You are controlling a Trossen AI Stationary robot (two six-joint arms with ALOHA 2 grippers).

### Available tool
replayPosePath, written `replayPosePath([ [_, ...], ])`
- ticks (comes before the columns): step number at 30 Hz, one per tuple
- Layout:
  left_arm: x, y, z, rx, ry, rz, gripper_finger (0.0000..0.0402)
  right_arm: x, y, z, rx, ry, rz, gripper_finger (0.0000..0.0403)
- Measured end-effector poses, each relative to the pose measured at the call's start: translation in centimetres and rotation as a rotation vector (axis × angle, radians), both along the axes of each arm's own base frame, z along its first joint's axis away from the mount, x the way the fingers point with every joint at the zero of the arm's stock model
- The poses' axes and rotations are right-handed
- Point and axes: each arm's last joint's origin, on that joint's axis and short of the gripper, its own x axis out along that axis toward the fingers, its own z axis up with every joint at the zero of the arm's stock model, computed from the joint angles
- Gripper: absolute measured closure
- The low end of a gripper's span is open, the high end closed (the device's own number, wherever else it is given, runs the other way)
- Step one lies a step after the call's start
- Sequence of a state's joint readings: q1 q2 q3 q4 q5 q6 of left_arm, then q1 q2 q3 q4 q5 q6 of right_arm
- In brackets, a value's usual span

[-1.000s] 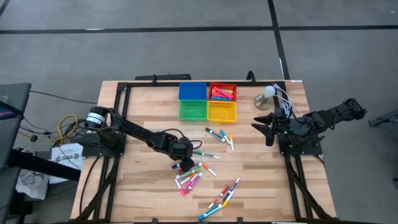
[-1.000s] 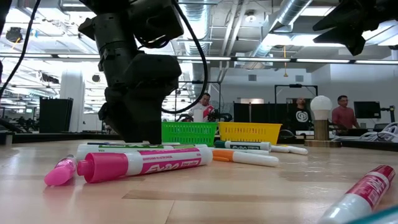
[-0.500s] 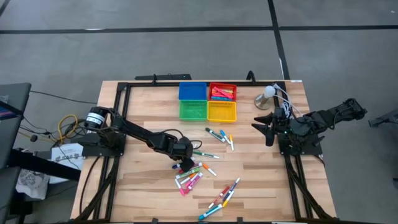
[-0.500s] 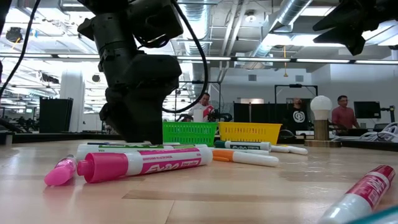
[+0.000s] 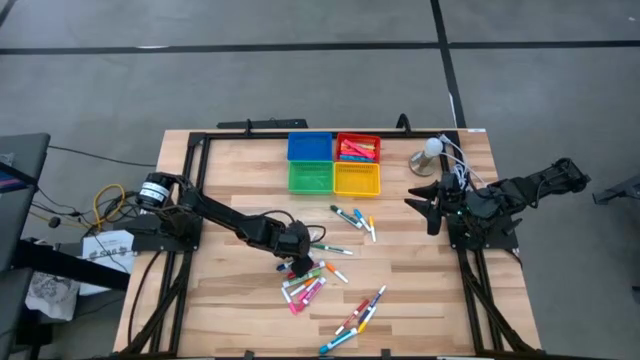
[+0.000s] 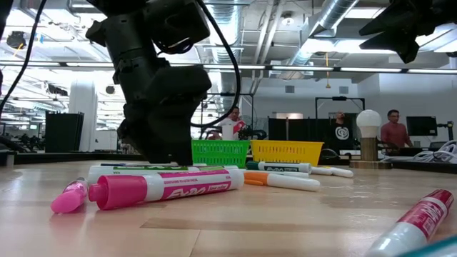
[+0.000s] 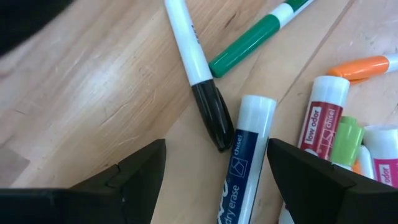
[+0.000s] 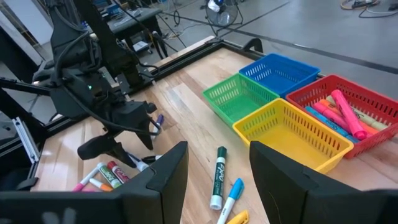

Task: Pick & Place Markers
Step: Put the dark blue highlighter in the blue bin

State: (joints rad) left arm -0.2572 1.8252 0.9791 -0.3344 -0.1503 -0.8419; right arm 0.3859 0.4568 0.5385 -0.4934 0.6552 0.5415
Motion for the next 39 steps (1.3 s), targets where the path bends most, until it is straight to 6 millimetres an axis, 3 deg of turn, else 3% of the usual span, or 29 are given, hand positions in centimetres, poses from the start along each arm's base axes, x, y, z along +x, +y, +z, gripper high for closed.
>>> replayPosePath([
  [9,-0.5,-0.9,-0.1,0.027,0.018,-0.024,0.0144,0.0,0.0,0.0,-0.001,0.0,0.0,0.0241],
  [21,-1.0,-1.1,-0.2,0.034,0.067,-0.03,0.0228,0.0,0.0,0.0,0.0,0.0,-0.001,0.0241],
  [32,-1.1,-1.5,-0.2,-0.071,0.097,-0.063,0.0333,0.0,0.0,0.0,0.0,-0.001,-0.001,0.0241],
  [39,-1.1,-1.6,0.2,-0.106,0.09,-0.079,0.0332,0.0,0.0,0.0,0.001,-0.002,-0.001,0.0241],
])
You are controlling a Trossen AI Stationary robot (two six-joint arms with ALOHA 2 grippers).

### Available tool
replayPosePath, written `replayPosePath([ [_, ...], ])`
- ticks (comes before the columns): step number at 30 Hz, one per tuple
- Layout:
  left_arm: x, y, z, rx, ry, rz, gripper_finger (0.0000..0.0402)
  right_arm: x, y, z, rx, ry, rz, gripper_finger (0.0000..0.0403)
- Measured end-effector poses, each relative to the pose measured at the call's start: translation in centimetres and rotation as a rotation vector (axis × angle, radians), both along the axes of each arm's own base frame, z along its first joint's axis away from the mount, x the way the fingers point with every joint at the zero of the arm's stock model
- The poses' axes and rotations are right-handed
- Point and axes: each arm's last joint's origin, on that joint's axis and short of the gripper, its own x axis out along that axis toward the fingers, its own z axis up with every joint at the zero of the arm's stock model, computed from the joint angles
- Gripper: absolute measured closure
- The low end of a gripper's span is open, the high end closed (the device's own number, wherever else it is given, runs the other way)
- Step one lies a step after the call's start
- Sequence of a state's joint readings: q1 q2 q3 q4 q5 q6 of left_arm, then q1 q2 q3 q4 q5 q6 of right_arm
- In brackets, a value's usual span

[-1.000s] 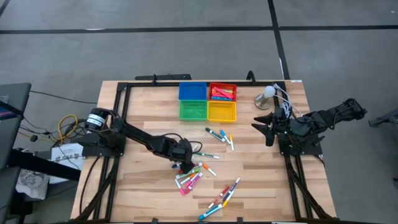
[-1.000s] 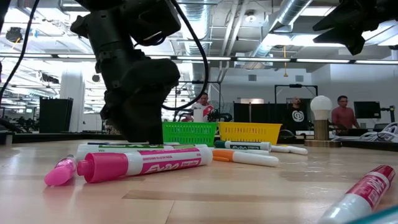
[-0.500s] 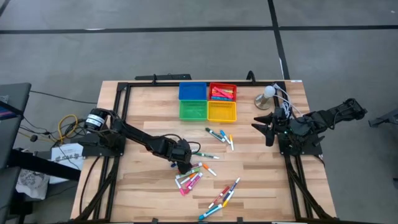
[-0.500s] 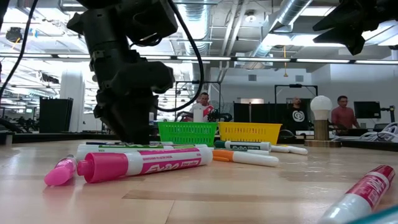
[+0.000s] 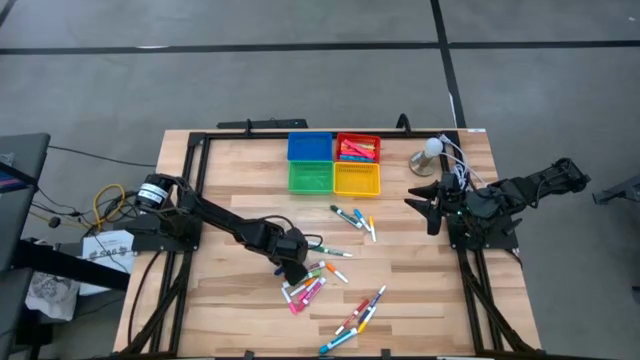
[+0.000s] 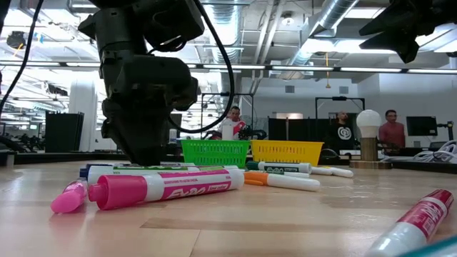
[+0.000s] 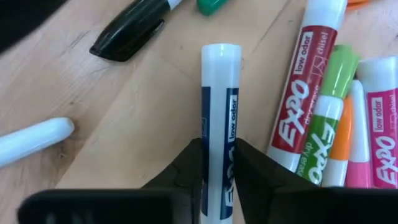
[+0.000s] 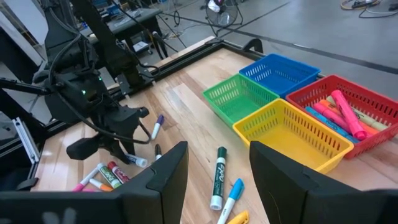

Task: Pick & Place Markers
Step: Put the dark blue highlighter in the blue bin

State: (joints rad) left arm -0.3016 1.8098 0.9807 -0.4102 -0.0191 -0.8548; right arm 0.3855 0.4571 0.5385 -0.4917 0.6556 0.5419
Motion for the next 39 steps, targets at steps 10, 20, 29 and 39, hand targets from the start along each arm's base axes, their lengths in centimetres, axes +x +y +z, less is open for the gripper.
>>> replayPosePath([
  [10,-1.3,0.5,4.2,-0.03,-0.071,0.026,0.0336,0.0,0.0,0.0,0.0,-0.001,0.0,0.0241],
  [20,-3.0,1.5,12.0,-0.159,-0.411,0.108,0.0336,0.0,0.0,0.0,0.0,0.0,0.0,0.0241],
  [29,-2.6,1.9,17.8,-0.206,-0.891,0.003,0.0336,0.0,0.0,0.0,-0.001,0.001,0.0,0.0241],
  [39,-2.3,1.7,20.1,-0.215,-1.136,-0.106,0.0336,0.0,0.0,0.0,0.0,0.001,0.0,0.0241],
])
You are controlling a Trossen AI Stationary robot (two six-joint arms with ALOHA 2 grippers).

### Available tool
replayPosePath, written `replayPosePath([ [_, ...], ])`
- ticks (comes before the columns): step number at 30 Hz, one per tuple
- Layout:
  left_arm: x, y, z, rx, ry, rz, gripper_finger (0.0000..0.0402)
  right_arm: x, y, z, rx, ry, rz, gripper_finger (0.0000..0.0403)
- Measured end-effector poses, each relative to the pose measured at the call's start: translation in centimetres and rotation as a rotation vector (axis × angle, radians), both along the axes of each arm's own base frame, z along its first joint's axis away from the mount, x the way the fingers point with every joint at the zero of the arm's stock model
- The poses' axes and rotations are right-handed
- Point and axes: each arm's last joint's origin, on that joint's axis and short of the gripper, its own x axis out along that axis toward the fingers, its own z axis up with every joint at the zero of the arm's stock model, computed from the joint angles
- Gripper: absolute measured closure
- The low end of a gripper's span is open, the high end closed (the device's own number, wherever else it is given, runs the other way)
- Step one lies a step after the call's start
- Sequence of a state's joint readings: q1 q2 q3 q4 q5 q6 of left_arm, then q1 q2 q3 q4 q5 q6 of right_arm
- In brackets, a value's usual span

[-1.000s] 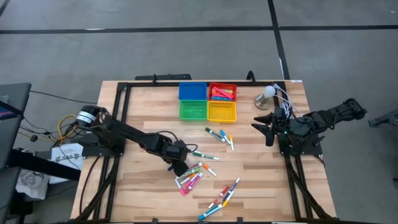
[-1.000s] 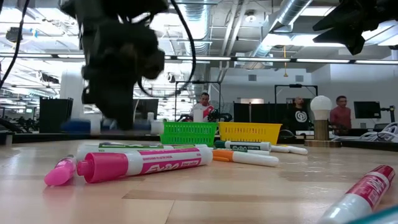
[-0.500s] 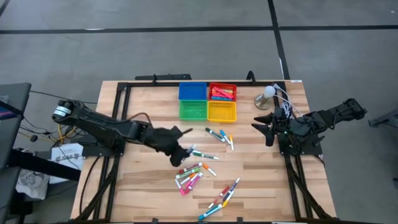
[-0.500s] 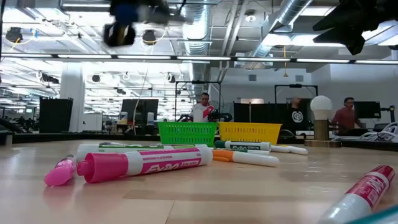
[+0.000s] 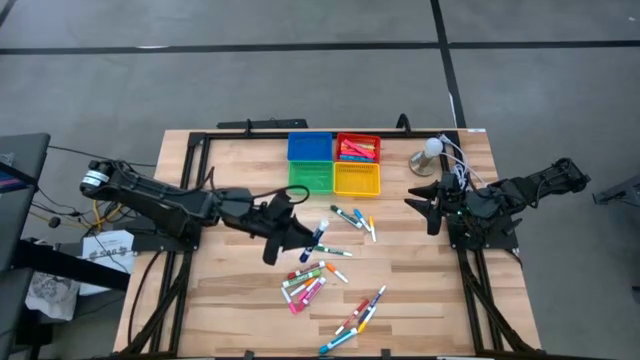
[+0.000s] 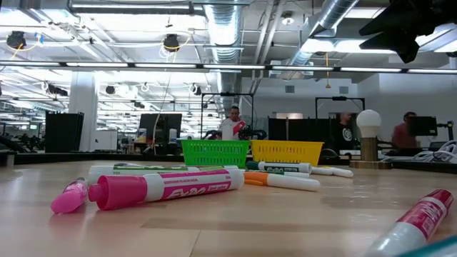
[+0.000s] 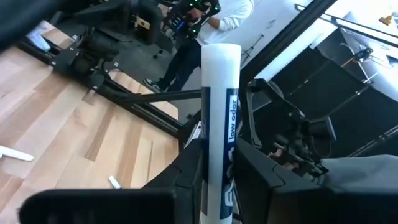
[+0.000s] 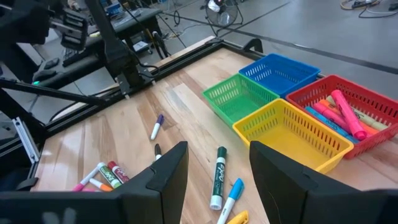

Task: Pick & Place Markers
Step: Put the dark blue highlighter in the blue bin

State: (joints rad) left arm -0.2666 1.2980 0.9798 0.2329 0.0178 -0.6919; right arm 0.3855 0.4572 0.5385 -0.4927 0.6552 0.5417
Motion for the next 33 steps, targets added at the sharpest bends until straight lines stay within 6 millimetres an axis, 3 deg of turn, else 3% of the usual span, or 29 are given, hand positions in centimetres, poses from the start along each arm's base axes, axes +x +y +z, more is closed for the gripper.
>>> replayPosePath([
  [5,0.8,0.5,-1.1,-0.03,0.07,0.051,0.0336,0.0,0.0,0.0,0.0,0.0,0.0,0.0241],
  [12,3.7,2.2,-6.8,-0.027,0.365,0.098,0.0336,0.0,0.0,0.0,0.001,-0.001,0.0,0.0241],
  [17,4.9,4.4,-10.0,0.017,0.501,0.087,0.0336,0.0,0.0,0.0,0.002,-0.005,0.0,0.0241],
  [21,4.3,7.0,-11.3,0.12,0.634,0.112,0.0336,0.0,0.0,0.1,0.003,-0.007,0.0,0.0241],
  [26,3.3,10.9,-9.7,0.356,0.753,0.17,0.0336,0.0,0.0,0.1,0.003,-0.006,0.0,0.0241],
  [33,3.3,16.1,-6.1,0.796,0.747,0.236,0.0331,0.0,0.0,0.1,0.003,-0.006,0.0,0.0241],
])
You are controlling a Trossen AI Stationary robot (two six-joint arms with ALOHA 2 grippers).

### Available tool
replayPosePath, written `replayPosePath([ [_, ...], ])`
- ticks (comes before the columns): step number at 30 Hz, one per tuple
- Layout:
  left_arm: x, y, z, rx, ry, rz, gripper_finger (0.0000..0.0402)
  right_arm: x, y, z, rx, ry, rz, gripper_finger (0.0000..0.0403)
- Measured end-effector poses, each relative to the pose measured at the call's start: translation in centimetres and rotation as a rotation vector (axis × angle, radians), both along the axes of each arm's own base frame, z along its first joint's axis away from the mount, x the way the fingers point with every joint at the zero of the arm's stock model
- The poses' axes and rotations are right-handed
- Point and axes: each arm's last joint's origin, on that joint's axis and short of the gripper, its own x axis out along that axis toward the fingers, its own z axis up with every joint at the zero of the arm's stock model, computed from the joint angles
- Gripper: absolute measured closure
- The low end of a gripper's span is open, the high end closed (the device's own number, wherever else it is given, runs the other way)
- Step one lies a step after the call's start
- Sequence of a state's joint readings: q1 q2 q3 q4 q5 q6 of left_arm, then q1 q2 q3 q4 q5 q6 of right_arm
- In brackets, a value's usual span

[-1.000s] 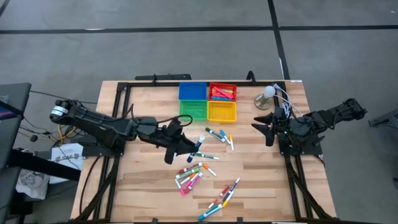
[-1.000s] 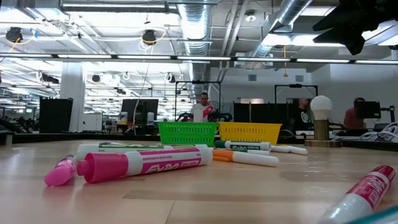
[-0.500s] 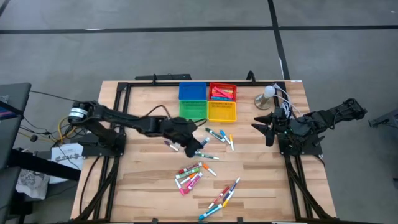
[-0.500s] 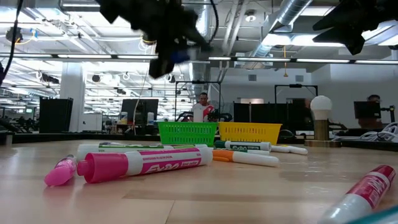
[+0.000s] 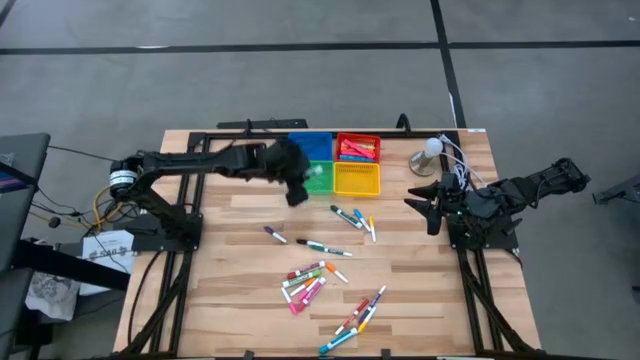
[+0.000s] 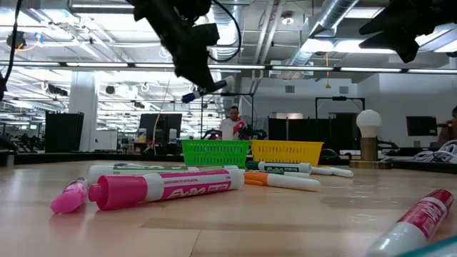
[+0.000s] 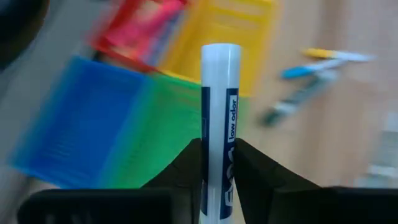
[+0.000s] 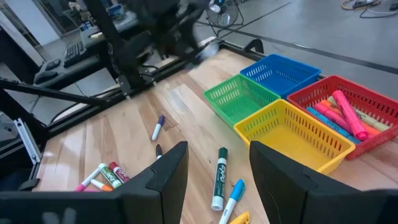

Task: Pick & Place Markers
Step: Put the dark blue highlighter in the blue bin

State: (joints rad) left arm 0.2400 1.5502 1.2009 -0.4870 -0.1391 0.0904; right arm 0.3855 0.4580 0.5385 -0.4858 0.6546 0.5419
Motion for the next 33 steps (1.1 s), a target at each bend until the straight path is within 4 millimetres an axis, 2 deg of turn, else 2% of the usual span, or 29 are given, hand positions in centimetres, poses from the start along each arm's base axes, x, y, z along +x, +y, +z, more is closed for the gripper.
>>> replayPosePath([
  [5,-0.2,3.9,0.9,0.252,0.096,-0.029,0.0336,0.0,0.0,0.0,0.0,-0.001,0.0,0.0241],
  [9,0.1,6.9,-0.3,0.292,0.173,-0.036,0.0336,0.0,0.0,0.0,0.0,-0.001,-0.002,0.0241],
  [12,0.9,8.5,-1.4,0.301,0.222,-0.082,0.0333,0.0,0.0,0.0,-0.002,-0.001,-0.007,0.0241],
  [21,4.3,10.7,-3.9,0.423,0.363,-0.307,0.0334,0.0,-0.1,0.0,-0.012,-0.005,-0.03,0.0241],
  [27,4.6,12.6,-4.9,0.371,0.343,-0.329,0.0335,0.0,-0.1,0.0,-0.012,-0.004,-0.031,0.0241],
  [33,4.3,12.9,-5.0,0.315,0.313,-0.367,0.0335,0.0,-0.1,0.0,-0.012,-0.005,-0.031,0.0241],
])
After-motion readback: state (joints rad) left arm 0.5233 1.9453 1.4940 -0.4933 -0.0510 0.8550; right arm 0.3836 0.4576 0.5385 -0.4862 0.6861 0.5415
